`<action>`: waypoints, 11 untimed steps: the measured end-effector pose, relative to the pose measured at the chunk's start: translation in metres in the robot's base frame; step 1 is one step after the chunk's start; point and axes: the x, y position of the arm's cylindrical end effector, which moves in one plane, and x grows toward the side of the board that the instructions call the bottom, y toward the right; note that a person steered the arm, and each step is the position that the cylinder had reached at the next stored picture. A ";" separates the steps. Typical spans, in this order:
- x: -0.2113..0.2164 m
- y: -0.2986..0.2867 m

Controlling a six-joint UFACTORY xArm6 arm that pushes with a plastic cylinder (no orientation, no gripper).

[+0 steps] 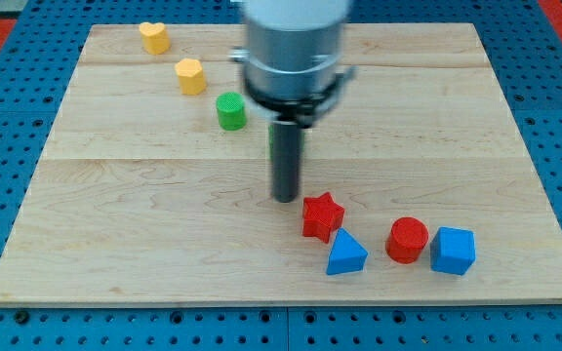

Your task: Push the blue triangle into the red star

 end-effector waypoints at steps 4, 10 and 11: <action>0.125 0.001; 0.080 0.075; 0.070 0.077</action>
